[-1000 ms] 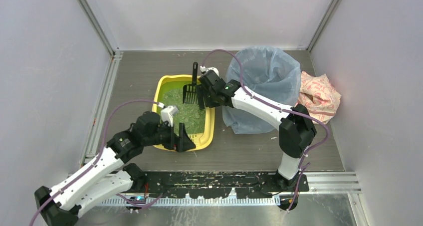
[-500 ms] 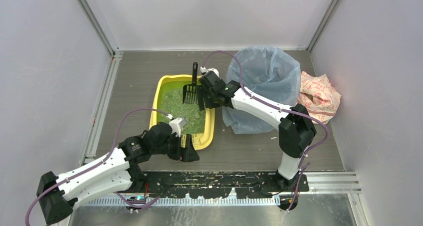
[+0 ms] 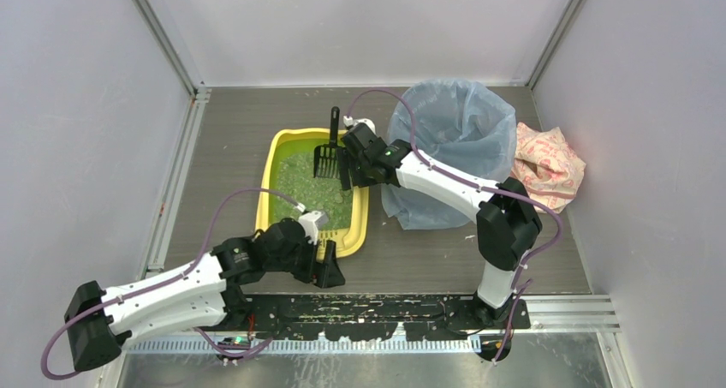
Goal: Clean the litter box
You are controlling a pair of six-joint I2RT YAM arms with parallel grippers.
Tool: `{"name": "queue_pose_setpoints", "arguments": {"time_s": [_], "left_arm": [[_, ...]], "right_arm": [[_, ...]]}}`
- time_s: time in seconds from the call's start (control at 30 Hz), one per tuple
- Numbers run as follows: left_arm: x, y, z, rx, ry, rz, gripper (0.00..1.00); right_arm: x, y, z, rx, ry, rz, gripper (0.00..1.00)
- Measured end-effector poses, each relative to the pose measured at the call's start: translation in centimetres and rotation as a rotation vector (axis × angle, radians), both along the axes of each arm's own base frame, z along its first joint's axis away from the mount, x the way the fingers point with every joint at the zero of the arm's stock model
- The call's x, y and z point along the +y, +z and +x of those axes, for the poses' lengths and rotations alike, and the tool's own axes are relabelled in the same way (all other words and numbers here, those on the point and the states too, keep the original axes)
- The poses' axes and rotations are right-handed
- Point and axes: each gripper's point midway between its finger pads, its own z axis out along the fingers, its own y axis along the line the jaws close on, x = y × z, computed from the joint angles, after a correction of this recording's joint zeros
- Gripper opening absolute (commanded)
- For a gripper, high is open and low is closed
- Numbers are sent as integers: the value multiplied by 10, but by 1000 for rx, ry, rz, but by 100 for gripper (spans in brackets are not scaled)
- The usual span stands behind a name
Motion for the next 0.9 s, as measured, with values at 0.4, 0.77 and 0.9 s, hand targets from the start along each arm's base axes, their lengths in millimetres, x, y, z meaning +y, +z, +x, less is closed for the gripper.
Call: {"name": "queue_pose_setpoints", "arguments": {"time_s": [0.4,0.77,0.9], "left_arm": [[-1,-28,-2,27,20,31,87],[8,-33,16,-41,92,82,87],[14,-37,27,-64,128,119,87]], "right_arm": [[2,4,1,-10,3,14,73],[3,13,1,-26,5,34,73],[2,17,1,-36,4,36,74]]}}
